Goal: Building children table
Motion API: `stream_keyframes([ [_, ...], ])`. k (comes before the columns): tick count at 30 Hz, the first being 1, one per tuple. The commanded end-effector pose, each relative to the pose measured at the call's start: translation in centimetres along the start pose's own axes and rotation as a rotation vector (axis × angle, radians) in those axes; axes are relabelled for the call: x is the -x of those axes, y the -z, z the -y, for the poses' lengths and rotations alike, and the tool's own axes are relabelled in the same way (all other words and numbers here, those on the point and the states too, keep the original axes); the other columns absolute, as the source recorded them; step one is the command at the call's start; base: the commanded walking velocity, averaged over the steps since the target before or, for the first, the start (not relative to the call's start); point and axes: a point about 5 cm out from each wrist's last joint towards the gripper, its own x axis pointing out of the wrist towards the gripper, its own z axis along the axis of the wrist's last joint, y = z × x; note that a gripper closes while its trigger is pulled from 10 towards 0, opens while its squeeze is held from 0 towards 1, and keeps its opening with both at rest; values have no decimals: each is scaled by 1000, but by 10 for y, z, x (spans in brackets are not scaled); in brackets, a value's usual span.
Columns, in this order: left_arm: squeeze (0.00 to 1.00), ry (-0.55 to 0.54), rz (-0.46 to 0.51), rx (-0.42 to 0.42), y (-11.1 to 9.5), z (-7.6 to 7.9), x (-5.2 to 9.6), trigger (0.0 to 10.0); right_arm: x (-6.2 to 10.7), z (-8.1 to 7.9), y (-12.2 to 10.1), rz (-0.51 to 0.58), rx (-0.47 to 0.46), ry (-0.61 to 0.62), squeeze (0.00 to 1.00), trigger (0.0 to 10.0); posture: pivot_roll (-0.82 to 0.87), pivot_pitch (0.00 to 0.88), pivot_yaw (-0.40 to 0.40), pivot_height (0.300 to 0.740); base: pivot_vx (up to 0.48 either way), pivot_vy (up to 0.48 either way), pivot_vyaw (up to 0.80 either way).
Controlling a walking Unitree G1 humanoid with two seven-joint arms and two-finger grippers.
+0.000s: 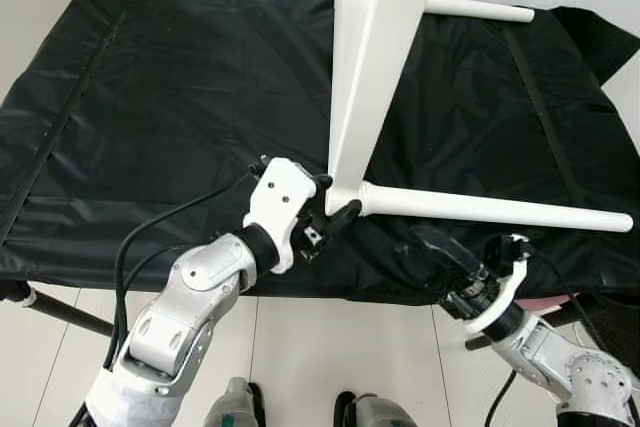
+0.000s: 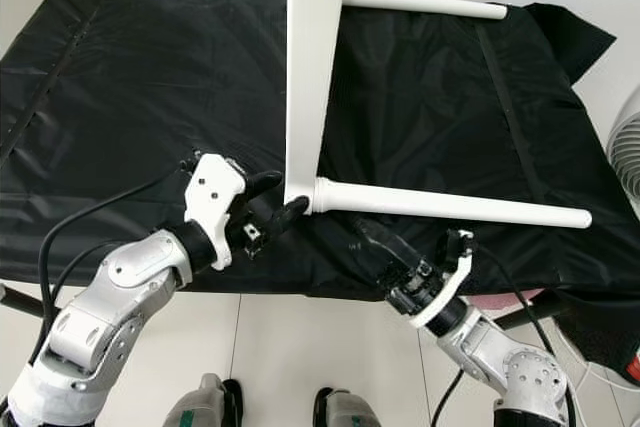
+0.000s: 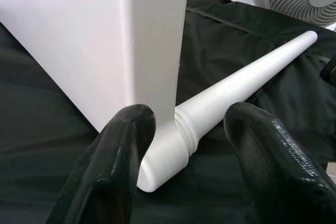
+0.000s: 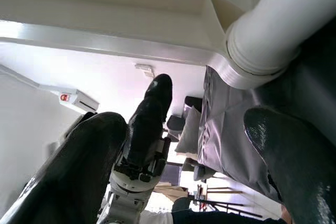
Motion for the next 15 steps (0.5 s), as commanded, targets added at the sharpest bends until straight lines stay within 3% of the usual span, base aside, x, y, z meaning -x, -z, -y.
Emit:
stream_keyframes([
  [1,0,-12,-17,2,3,0,0,10000,3,-3,-3,32,54,-15,0,10000,-23,175,18,740,0,0,0],
  [10,0,7,-34,-5,8,1,3,10000,-6,-9,-12,88,116,-54,0,10000,-43,169,24,740,0,0,0],
  [15,0,-33,-74,-35,12,-14,19,10000,-12,-15,-30,179,236,-35,0,10000,-84,160,54,740,0,0,0],
])
